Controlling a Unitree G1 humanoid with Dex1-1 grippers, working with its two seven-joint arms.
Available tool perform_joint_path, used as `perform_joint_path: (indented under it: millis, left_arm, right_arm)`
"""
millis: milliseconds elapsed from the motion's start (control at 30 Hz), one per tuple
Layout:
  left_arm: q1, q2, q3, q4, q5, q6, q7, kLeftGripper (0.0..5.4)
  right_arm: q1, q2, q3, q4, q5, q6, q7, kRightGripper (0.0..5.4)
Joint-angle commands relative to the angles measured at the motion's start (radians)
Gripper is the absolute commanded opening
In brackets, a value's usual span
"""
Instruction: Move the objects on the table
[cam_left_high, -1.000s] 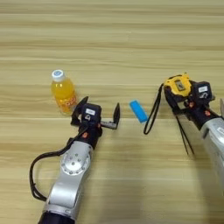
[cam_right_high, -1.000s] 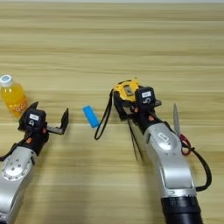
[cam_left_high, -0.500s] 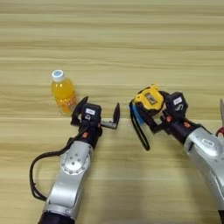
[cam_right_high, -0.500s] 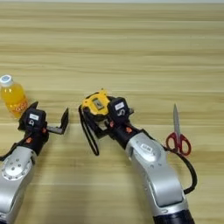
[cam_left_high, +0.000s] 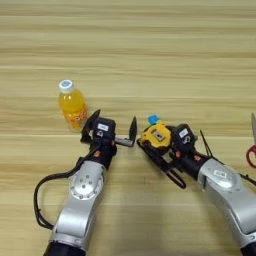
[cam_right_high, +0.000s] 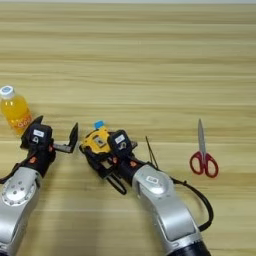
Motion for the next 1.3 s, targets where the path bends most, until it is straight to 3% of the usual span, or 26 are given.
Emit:
perform_joint_path:
  millis: [33,567,1300]
  left_arm:
    - [0.004,-0.006,0.000,-0.009,0.013,0.001,0.006,5.40]
    - [0.001,-0.006,-0.004,-0.005,0.016,0.001,0.005,5.40]
    - [-0.002,-0.014,-0.013,0.007,0.021,-0.002,0.012,5.40]
  right_arm:
    - [-0.008,0.002,0.016,0.046,-0.023,-0.041,0.009,4.28]
    - [-0.040,0.027,0.060,0.165,-0.079,-0.096,0.022,4.28]
    - [-0.116,0.073,0.077,0.266,-0.091,-0.115,0.040,4.28]
